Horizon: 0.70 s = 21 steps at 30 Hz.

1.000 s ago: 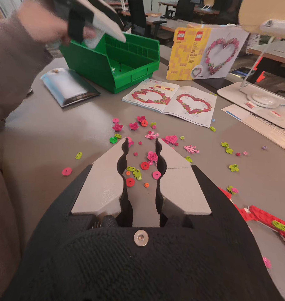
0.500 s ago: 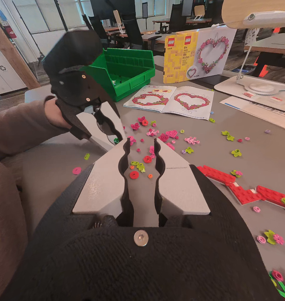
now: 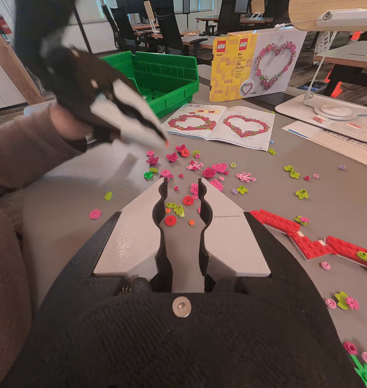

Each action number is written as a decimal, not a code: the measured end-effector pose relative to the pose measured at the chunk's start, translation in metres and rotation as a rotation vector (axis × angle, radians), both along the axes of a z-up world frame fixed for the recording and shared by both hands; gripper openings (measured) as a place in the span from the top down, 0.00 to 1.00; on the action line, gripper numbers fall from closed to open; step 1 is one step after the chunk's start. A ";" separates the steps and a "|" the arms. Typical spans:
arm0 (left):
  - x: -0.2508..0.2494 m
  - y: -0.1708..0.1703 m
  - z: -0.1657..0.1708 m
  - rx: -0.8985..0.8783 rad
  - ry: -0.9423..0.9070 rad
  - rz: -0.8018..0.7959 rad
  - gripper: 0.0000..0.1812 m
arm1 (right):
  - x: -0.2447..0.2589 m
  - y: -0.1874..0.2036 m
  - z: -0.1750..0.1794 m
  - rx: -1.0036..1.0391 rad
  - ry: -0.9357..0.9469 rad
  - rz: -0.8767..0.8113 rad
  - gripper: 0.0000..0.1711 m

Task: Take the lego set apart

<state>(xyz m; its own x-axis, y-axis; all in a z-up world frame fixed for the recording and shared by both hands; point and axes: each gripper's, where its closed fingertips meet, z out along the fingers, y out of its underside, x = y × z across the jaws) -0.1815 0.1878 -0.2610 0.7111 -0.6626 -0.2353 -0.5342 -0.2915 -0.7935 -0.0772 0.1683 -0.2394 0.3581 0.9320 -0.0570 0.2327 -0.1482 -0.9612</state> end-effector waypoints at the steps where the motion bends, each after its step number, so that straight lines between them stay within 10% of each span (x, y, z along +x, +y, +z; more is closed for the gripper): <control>1: -0.028 0.010 0.029 0.106 -0.025 0.122 0.98 | 0.000 0.000 0.000 -0.002 -0.001 0.001 0.84; 5: -0.175 0.019 0.102 0.280 0.033 0.653 0.99 | -0.003 -0.002 -0.003 -0.017 -0.009 0.015 0.84; 11: -0.295 0.020 0.074 -0.002 0.358 0.979 0.97 | -0.008 -0.006 -0.008 -0.024 -0.032 0.037 0.84; 16: -0.315 0.025 0.056 -0.105 0.281 1.080 0.51 | -0.006 -0.004 -0.009 -0.026 -0.032 0.027 0.84; 21: -0.316 0.022 0.051 -0.128 0.281 1.109 0.35 | -0.006 -0.003 -0.009 -0.037 -0.026 0.027 0.84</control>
